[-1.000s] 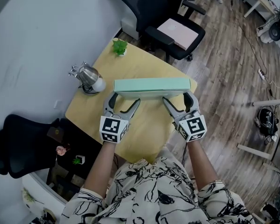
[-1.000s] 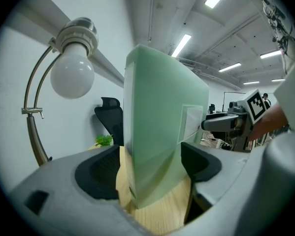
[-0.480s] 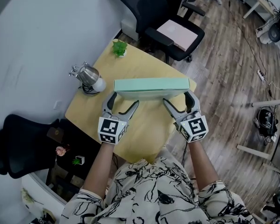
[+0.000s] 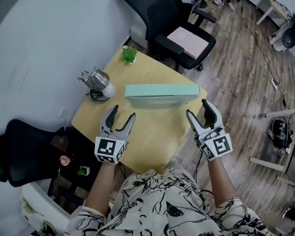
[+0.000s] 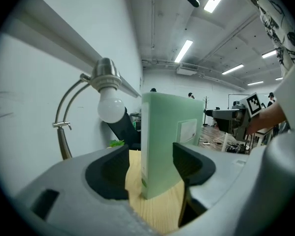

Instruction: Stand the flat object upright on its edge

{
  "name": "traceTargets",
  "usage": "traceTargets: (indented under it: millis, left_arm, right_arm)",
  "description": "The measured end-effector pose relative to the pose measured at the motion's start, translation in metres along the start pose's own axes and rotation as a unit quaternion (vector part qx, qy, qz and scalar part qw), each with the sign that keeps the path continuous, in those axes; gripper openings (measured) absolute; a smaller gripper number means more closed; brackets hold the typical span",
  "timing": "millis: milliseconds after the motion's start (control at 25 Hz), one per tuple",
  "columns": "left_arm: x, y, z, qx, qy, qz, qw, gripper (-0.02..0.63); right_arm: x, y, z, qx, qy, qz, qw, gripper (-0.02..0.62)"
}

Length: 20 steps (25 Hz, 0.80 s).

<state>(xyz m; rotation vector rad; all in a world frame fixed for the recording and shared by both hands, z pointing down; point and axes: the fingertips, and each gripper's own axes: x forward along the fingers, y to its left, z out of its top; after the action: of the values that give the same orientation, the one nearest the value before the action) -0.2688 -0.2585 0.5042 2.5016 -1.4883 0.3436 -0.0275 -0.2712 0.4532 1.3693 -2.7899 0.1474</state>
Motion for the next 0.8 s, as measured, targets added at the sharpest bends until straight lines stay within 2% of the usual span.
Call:
traceTargets:
  millis: [80, 160, 320, 440, 480, 800]
  left_arm:
    - [-0.014, 0.005, 0.008, -0.001, -0.013, 0.020, 0.9997, 0.231]
    - [-0.027, 0.009, 0.020, -0.002, -0.032, 0.036, 0.9988, 0.174]
    - [-0.050, 0.015, 0.044, -0.012, -0.065, 0.059, 0.9961, 0.087]
    - [-0.065, 0.018, 0.061, -0.017, -0.086, 0.074, 0.9934, 0.009]
    - [-0.069, 0.019, 0.066, -0.016, -0.090, 0.079, 0.9927, 0.002]
    - [-0.098, 0.032, 0.094, -0.009, -0.102, 0.118, 0.9877, 0.002]
  right_arm:
    - [-0.010, -0.001, 0.017, 0.003, -0.026, -0.008, 1.000, 0.211]
    - [-0.018, -0.002, 0.032, 0.007, -0.045, -0.020, 0.999, 0.146]
    - [-0.030, -0.007, 0.056, 0.020, -0.057, -0.042, 0.997, 0.008]
    - [-0.037, -0.011, 0.070, 0.024, -0.058, -0.059, 0.996, 0.006]
    - [-0.039, -0.012, 0.075, 0.022, -0.058, -0.064, 0.996, 0.005]
    - [-0.060, -0.016, 0.111, 0.001, -0.075, -0.093, 0.993, 0.005]
